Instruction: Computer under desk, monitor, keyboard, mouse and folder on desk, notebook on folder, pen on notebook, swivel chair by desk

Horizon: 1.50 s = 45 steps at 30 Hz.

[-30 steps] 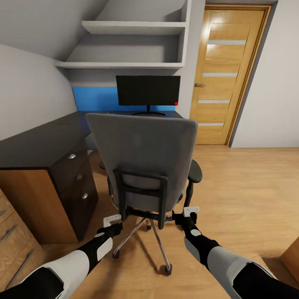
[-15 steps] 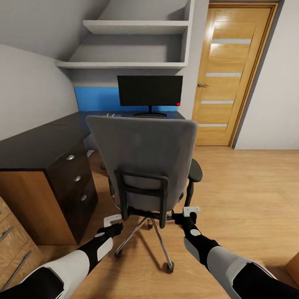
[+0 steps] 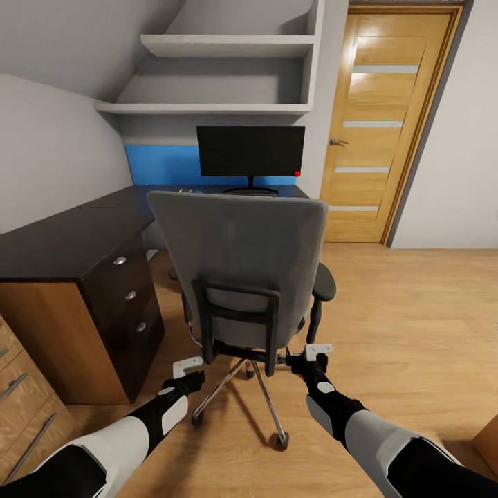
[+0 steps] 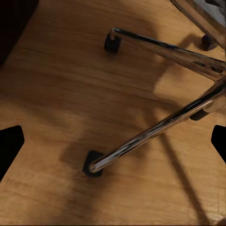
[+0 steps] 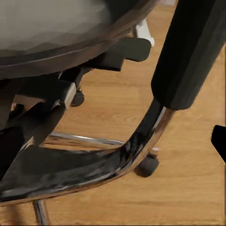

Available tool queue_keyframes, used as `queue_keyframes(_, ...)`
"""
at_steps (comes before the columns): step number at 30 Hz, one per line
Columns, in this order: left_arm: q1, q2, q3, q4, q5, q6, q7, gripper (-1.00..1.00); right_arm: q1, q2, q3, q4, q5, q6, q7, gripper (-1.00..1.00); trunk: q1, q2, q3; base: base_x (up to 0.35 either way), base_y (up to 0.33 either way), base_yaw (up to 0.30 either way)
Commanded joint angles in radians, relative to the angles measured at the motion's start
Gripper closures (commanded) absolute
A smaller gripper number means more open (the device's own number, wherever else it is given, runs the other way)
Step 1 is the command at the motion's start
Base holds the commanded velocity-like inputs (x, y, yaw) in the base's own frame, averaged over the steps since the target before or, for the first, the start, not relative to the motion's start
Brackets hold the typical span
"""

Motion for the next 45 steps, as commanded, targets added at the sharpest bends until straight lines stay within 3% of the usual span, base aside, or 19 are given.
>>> queue_keyframes(1,-0.001,0.000,-0.009,0.000,0.008,-0.003,0.005,-1.00,-0.001,0.000,0.009,0.001,-0.006,-0.003,-0.005,-1.00,-0.001,0.000,-0.001,-0.300,0.000,0.000)
queue_keyframes(16,-0.001,0.000,-0.009,0.000,0.008,-0.003,0.005,-1.00,-0.001,0.001,0.008,0.001,-0.008,-0.003,-0.008,-1.00,-0.001,0.000,-0.001,-0.232,0.000,0.000)
queue_keyframes(21,-0.001,-0.001,-0.009,0.000,0.008,-0.003,0.005,-1.00,-0.001,0.005,0.010,0.001,-0.006,-0.003,-0.052,-1.00,-0.001,0.000,-0.001,-0.009,0.000,0.000)
queue_keyframes(26,-0.001,-0.001,-0.010,0.000,0.008,-0.002,0.005,-1.00,0.000,0.028,0.010,0.002,-0.005,-0.051,-0.097,-1.00,-0.001,0.000,-0.001,-0.001,0.000,0.000)
queue_keyframes(28,-0.001,-0.001,-0.010,0.000,0.008,-0.002,0.005,-1.00,0.008,0.050,0.010,0.002,-0.004,-0.088,-0.128,-1.00,-0.001,0.000,-0.001,0.000,0.000,0.000)
queue_keyframes(29,-0.001,-0.001,-0.010,0.001,0.008,-0.002,0.005,-1.00,0.023,0.075,0.011,0.002,0.004,-0.109,-0.168,-1.00,-0.001,0.000,-0.001,0.000,0.000,0.000)
queue_keyframes(34,-0.001,-0.003,-0.011,0.001,0.008,-0.002,0.005,-1.00,0.038,0.098,0.013,0.002,0.045,-0.114,-0.184,-1.00,-0.001,0.000,-0.001,0.000,0.000,0.000)
queue_keyframes(38,-0.001,-0.003,-0.012,0.001,0.008,-0.002,0.005,-1.00,0.052,0.098,0.014,0.002,0.081,-0.116,-0.188,-1.00,-0.001,0.000,-0.001,0.000,0.000,0.000)
queue_keyframes(45,-0.001,-0.003,-0.012,0.001,0.008,-0.002,0.005,-1.00,0.061,0.098,0.016,0.002,0.098,-0.116,-0.189,-1.00,-0.001,0.000,-0.001,0.000,0.000,0.000)
